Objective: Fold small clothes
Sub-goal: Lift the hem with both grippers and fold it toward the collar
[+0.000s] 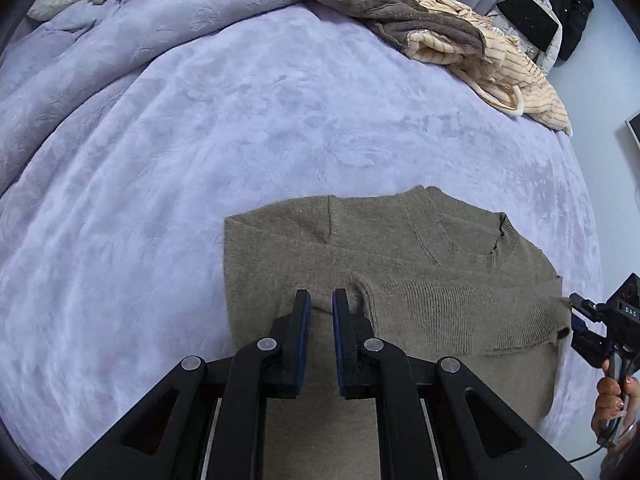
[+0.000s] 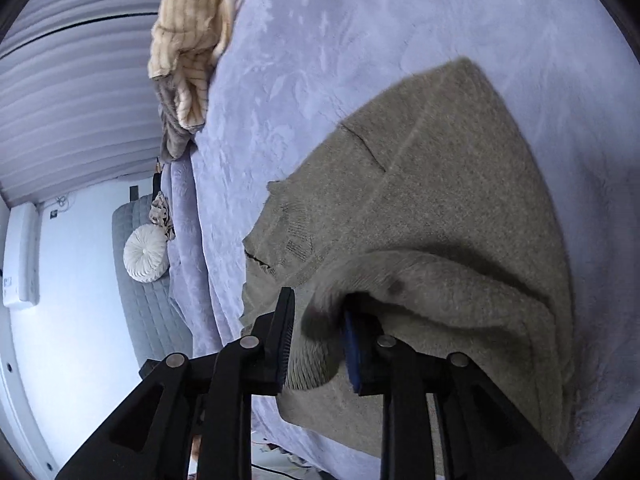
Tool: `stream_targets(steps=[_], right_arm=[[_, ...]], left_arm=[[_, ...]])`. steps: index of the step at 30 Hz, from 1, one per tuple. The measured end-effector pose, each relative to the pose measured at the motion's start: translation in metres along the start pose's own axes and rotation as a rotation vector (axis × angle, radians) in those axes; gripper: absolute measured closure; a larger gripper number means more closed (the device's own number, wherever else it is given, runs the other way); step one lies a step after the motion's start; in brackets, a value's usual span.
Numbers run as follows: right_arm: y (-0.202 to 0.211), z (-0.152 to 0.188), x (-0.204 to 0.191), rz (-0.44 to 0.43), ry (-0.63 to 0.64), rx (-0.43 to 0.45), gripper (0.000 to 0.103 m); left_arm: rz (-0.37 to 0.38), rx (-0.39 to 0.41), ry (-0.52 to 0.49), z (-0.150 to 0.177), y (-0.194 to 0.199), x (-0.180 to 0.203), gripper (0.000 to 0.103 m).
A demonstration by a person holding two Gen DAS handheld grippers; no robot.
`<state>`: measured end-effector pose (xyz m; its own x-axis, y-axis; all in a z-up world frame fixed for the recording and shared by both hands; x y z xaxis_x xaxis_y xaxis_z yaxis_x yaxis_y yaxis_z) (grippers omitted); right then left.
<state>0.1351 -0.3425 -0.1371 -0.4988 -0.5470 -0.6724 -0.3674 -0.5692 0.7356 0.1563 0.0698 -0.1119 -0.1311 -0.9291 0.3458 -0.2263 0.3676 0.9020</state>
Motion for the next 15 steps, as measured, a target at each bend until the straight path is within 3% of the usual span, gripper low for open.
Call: stream_targets(steps=[4, 9, 12, 15], right_arm=[[0.030, 0.012, -0.005, 0.010, 0.061, 0.069, 0.074], [-0.001, 0.047, 0.004, 0.157, 0.199, -0.057, 0.081], [-0.035, 0.051, 0.003, 0.243, 0.270, -0.116, 0.081], [-0.049, 0.027, -0.012, 0.277, 0.312, -0.062, 0.081]], left_arm=[[0.021, -0.095, -0.073, 0.024, -0.001, -0.001, 0.091], [0.085, -0.284, -0.199, 0.070, -0.041, 0.024, 0.091], [0.093, -0.293, -0.233, 0.068, -0.067, 0.045, 0.091], [0.095, -0.196, -0.196, 0.031, -0.076, 0.057, 0.091]])
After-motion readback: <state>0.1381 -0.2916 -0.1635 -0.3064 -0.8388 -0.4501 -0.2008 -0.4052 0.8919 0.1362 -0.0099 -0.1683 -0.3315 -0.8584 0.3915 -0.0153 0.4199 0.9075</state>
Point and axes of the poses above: each gripper's, at about its wrist camera, not at the fingertips, and y roughly against the way its jaws point, x to its right, z to its underside, the point moved 6 cm from there along -y, roughly the way its jaws point, and after that the axes turned 6 degrees about z, right-handed, at the moved point
